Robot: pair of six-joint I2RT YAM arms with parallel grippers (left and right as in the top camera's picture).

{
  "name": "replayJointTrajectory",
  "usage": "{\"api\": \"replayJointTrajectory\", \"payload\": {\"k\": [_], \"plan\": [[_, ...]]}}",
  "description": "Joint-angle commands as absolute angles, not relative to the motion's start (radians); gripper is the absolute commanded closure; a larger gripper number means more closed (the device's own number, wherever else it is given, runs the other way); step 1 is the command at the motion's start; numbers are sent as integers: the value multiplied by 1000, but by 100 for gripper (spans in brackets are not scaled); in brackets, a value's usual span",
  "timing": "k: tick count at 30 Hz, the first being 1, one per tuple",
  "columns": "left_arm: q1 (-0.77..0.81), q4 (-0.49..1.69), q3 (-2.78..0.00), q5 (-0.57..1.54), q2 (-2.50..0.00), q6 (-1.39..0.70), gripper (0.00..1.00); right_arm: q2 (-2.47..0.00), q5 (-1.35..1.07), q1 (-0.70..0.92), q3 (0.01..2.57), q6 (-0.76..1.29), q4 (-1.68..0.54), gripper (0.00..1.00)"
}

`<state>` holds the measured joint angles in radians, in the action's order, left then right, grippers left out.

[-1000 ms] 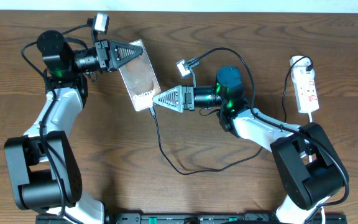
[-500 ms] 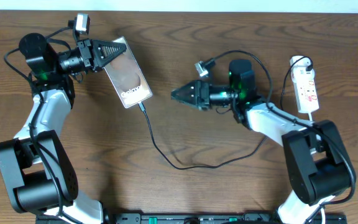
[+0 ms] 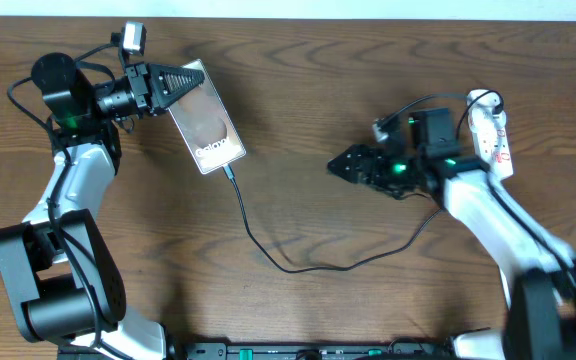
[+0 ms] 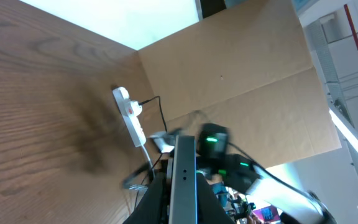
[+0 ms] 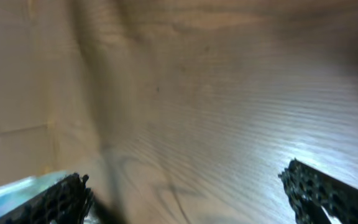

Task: Plug charger to phone and switch on socket
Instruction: 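Release the plug and move the right gripper to the power strip, then lower the phone with the left gripper toward the table center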

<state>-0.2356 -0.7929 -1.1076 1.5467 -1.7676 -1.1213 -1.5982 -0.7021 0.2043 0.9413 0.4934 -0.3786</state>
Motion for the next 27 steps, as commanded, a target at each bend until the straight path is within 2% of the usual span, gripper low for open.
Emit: {"api": "replayJointTrajectory", "payload": {"k": [1,8,16,27], "plan": [[-236,-801,-1097,1536,-1783,-1102,93,-1385,-468,205,952,418,-472,1],[-236,-690,-1018,1477,-1828,-956,93,-1171,-294,205,952,426,-628,1],[-236,-449,-955,1389,-1936,-731,93,-1158,-226,205,952,425,-675,1],[-236,-418,-946,1308,-2100,-714,93,-1164,-226,205,952,425,-677,1]]}}
